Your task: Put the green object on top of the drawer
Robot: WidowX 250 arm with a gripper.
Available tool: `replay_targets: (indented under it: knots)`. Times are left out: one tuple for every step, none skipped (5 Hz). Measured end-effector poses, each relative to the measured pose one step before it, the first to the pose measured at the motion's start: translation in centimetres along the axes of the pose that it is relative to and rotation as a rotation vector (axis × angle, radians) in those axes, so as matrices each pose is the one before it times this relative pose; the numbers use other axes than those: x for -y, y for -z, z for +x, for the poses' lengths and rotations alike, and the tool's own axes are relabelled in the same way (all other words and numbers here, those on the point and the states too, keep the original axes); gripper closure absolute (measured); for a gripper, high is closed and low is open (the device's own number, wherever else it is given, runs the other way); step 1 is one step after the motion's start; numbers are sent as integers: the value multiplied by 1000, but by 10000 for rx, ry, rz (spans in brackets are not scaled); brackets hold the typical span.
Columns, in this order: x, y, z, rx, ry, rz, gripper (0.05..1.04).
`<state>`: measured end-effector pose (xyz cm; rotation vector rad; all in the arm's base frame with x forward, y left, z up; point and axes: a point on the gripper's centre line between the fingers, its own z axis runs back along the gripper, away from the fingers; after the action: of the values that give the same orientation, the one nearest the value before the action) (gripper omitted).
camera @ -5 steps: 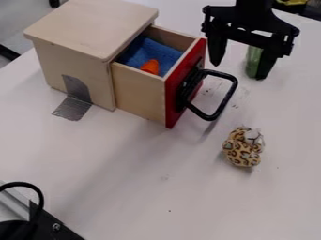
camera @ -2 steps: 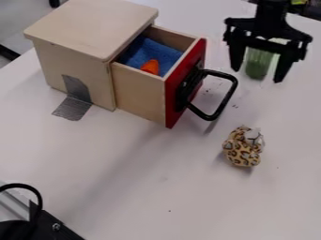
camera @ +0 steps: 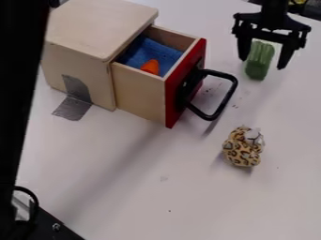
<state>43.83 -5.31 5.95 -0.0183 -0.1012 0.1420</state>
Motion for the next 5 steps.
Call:
replay_targets:
  knots:
    - [-1413,1515,1123,-244,-213,98,83]
    - [-490,1028,910,-42,46,153,83]
    - [31,1514,141,-171,-23,12,83]
    - [85,384,58,-16,-123,-128,83]
    - [103,0,25,26,56,-22,115]
